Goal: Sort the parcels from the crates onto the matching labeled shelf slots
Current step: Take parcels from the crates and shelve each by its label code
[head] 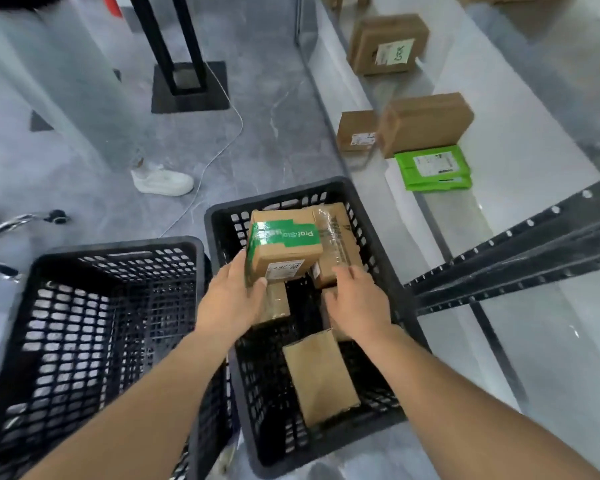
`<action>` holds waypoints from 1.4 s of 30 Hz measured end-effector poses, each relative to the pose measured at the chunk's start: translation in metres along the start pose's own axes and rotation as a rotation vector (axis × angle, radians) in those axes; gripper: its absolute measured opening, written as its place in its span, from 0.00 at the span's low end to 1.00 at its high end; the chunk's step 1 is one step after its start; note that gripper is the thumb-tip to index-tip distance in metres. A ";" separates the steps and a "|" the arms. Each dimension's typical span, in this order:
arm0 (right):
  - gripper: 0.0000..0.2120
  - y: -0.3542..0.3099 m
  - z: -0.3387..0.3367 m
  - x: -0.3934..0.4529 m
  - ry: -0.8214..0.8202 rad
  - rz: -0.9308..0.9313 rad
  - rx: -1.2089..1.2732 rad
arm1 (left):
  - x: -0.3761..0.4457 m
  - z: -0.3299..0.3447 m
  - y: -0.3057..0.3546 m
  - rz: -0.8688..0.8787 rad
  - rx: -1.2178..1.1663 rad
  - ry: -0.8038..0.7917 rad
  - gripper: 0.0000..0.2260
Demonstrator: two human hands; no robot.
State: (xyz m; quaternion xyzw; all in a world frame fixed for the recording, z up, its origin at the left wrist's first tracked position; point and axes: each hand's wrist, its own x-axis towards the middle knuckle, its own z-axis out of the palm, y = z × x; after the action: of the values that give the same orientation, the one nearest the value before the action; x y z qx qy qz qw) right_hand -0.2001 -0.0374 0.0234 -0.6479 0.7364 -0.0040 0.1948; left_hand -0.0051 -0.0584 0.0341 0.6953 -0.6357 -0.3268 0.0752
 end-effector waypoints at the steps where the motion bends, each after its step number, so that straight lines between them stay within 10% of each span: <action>1: 0.17 0.003 0.002 0.014 -0.007 -0.008 0.021 | 0.011 0.003 0.004 -0.015 -0.027 0.005 0.28; 15: 0.24 0.005 0.056 0.149 -0.213 0.078 0.524 | 0.128 0.045 -0.005 -0.351 -0.532 -0.099 0.32; 25: 0.25 -0.005 0.035 0.083 -0.299 0.227 0.553 | 0.080 0.036 -0.019 -0.570 -0.675 -0.167 0.23; 31: 0.07 0.004 0.034 0.038 -0.437 0.469 0.790 | 0.025 0.039 -0.027 -0.567 -0.721 -0.400 0.09; 42: 0.18 0.029 0.041 -0.022 -0.622 0.600 0.659 | -0.018 0.073 -0.040 -0.595 -0.529 -0.566 0.23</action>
State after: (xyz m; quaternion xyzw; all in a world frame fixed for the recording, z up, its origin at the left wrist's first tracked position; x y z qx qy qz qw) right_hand -0.2138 -0.0014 -0.0158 -0.2847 0.7564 0.0129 0.5888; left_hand -0.0114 -0.0116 -0.0372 0.6877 -0.3001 -0.6607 -0.0234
